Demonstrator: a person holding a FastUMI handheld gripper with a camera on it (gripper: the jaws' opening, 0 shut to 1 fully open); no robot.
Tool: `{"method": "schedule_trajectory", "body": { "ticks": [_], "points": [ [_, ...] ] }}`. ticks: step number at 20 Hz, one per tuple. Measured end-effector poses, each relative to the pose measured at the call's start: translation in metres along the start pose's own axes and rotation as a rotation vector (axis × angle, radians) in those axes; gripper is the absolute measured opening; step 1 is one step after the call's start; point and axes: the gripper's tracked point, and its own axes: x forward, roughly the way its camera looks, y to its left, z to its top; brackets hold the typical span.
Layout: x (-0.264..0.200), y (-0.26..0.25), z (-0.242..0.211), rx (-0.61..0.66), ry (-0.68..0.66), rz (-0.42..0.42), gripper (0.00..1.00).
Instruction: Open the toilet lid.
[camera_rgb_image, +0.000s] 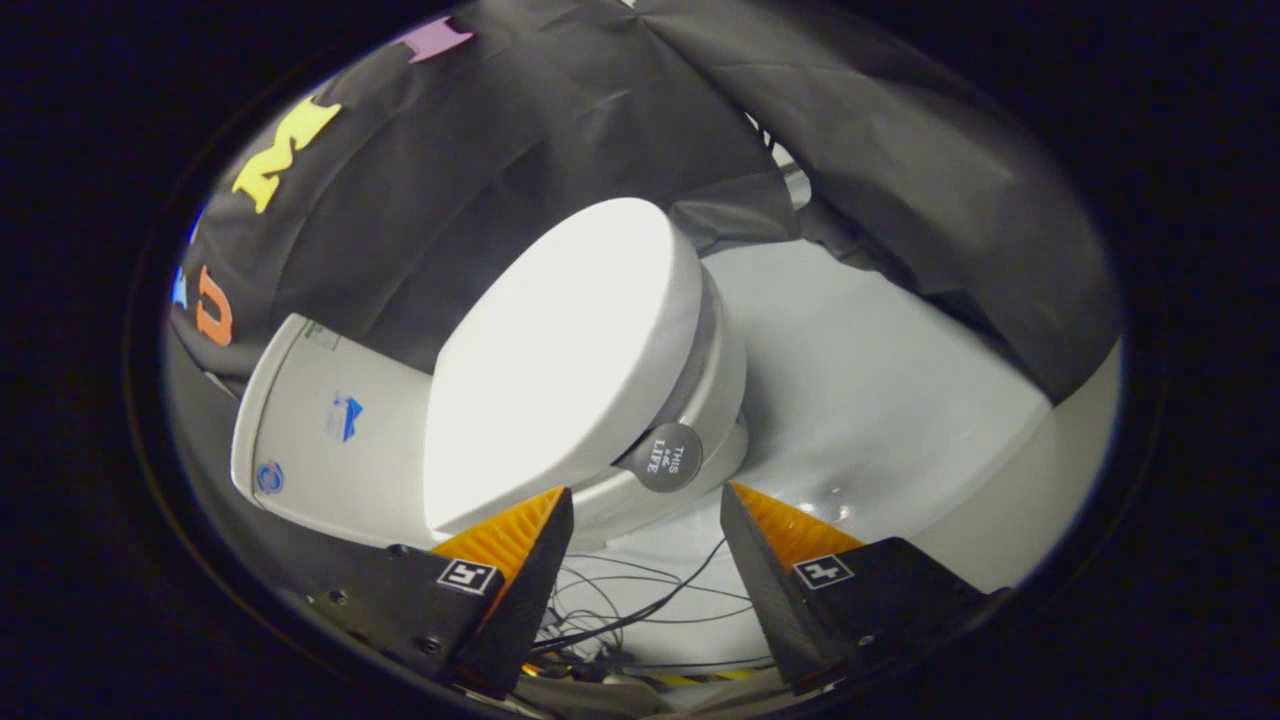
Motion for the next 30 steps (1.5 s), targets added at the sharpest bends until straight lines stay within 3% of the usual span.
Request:
{"method": "schedule_trajectory", "body": {
  "ticks": [3,10,15,17,18,22,30],
  "points": [
    [0.010,-0.012,0.002,0.061,0.020,0.026,0.85],
    [0.027,-0.004,0.003,0.243,0.031,0.230,0.66],
    [0.034,-0.008,0.015,0.401,0.000,0.297,0.51],
    [0.039,-0.015,0.015,0.416,-0.014,0.273,0.40],
    [0.039,-0.015,0.017,0.421,-0.027,0.270,0.30],
    [0.038,-0.015,0.026,0.457,-0.060,0.260,0.15],
    [0.035,-0.012,0.026,0.508,-0.047,0.254,0.10]
  ]
}}
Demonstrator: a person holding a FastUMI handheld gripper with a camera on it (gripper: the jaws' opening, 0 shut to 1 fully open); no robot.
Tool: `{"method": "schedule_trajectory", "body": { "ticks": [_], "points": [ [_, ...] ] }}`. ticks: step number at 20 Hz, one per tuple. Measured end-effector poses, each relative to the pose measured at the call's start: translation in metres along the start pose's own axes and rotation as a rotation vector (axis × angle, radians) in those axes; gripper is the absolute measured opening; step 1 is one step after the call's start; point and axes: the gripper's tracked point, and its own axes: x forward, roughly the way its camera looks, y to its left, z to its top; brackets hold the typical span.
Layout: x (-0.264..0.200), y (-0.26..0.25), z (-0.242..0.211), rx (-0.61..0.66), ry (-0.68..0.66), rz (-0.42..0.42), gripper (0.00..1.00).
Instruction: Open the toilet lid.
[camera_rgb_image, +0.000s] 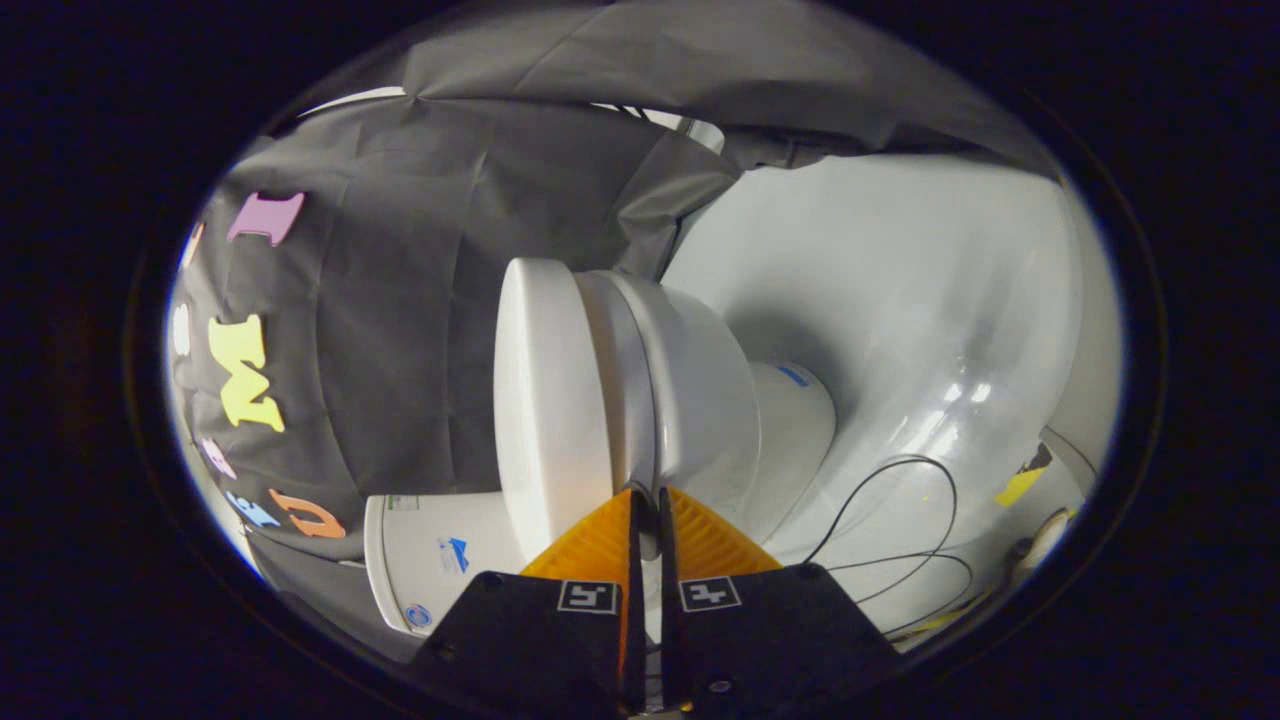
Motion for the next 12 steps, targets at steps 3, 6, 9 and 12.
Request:
{"method": "schedule_trajectory", "body": {
  "ticks": [3,6,9,12],
  "points": [
    [-0.002,0.009,-0.002,-0.045,0.003,-0.018,0.09],
    [-0.004,0.014,-0.002,-0.062,0.000,-0.031,0.09],
    [-0.007,0.020,-0.003,-0.049,-0.008,-0.019,0.09],
    [-0.014,0.030,-0.003,-0.060,-0.013,-0.008,0.09]
  ]
}}
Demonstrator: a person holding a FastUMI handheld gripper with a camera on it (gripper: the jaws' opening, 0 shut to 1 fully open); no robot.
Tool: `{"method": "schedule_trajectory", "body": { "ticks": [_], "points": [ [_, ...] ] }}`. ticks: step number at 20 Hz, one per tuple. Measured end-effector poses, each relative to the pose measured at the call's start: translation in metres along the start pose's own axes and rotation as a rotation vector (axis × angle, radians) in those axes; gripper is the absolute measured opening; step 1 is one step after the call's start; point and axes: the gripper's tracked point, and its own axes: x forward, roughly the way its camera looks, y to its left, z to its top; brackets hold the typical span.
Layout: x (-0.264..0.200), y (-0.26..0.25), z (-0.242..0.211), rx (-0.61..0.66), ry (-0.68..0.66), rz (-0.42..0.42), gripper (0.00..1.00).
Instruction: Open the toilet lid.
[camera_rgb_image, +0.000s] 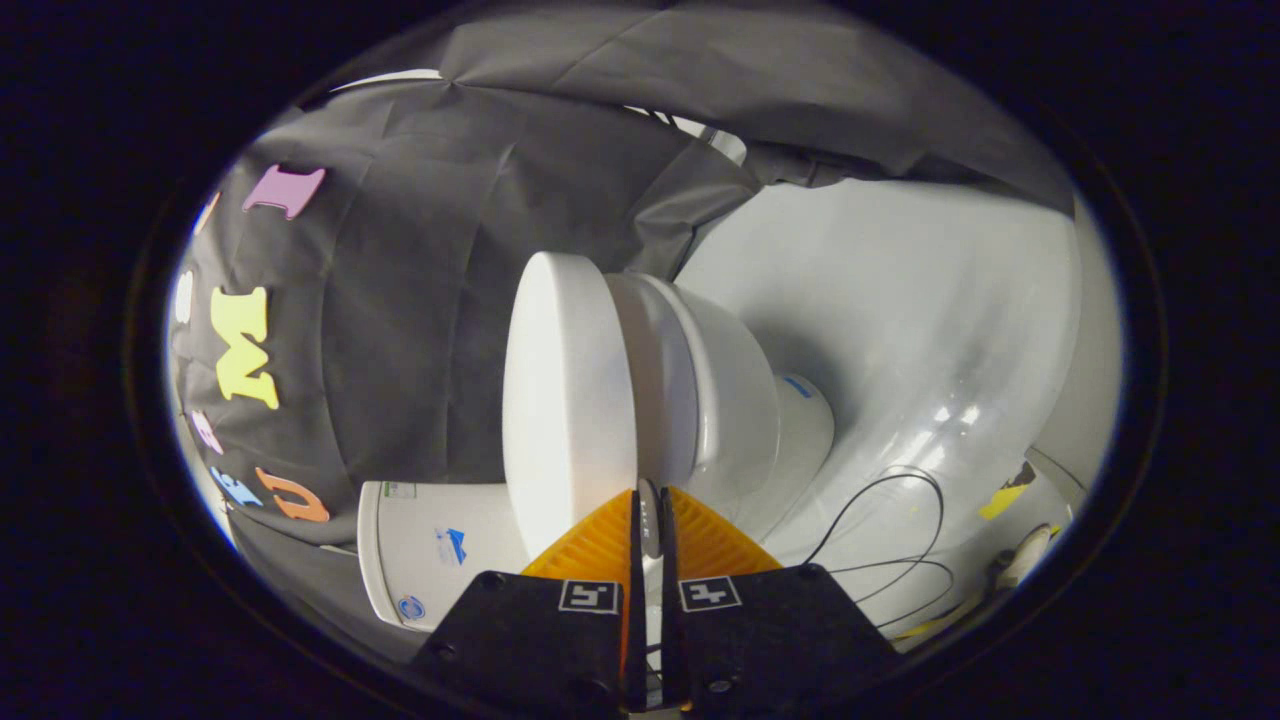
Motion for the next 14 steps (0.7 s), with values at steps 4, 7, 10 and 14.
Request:
{"method": "schedule_trajectory", "body": {
  "ticks": [4,7,10,14],
  "points": [
    [-0.009,0.019,-0.001,-0.034,-0.008,0.015,0.09],
    [-0.018,0.035,-0.004,-0.068,-0.008,0.019,0.09],
    [-0.024,0.047,-0.006,-0.101,-0.015,0.016,0.09],
    [-0.033,0.066,-0.010,-0.129,-0.023,0.025,0.09]
  ]
}}
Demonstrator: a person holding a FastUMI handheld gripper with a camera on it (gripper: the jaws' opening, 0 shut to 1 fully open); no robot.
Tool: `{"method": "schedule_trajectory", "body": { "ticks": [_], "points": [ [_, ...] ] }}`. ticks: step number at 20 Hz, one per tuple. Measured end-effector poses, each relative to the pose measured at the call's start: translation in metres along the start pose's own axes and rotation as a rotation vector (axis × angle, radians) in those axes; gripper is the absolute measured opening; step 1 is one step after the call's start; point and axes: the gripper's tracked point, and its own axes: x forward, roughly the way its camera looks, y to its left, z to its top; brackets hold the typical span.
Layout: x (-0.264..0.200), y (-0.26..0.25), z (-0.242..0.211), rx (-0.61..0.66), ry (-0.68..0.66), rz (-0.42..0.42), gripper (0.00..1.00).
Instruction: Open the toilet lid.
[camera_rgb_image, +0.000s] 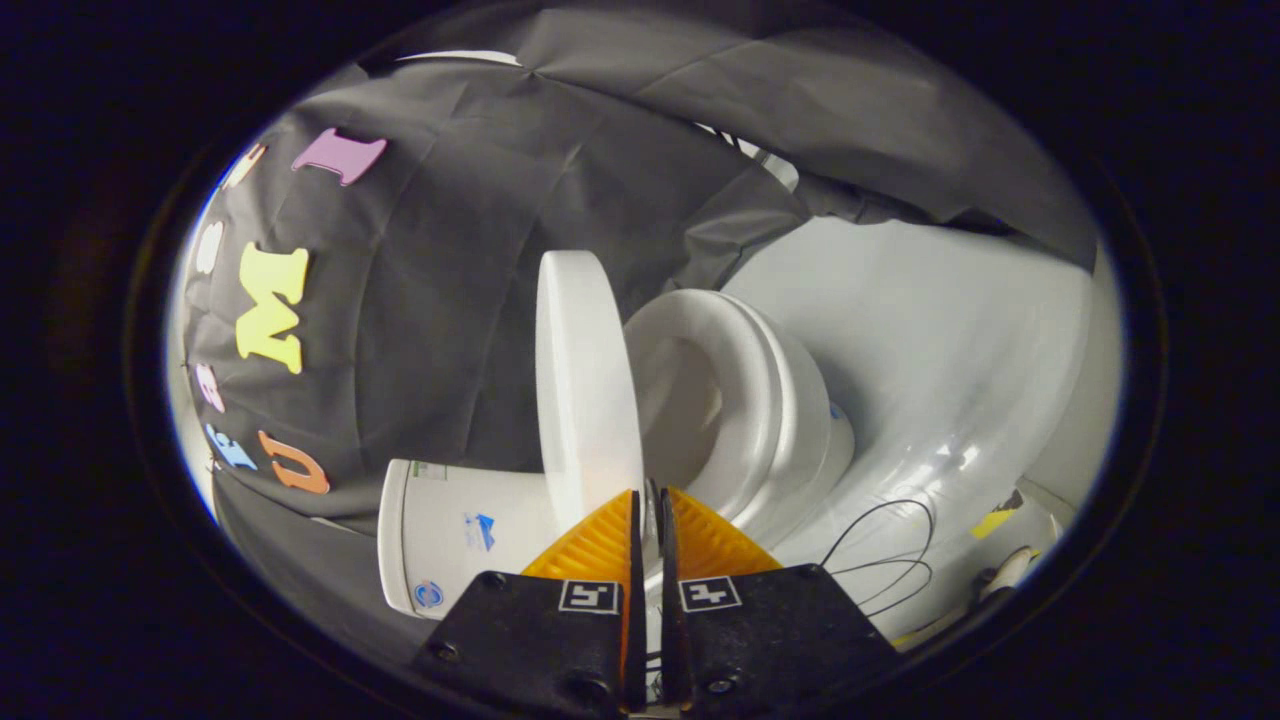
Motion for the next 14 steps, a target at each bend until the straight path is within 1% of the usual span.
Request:
{"method": "schedule_trajectory", "body": {
  "ticks": [7,14],
  "points": [
    [-0.015,0.035,-0.005,-0.049,-0.007,0.025,0.09],
    [-0.027,0.073,-0.018,-0.139,-0.003,0.037,0.09]
  ]
}}
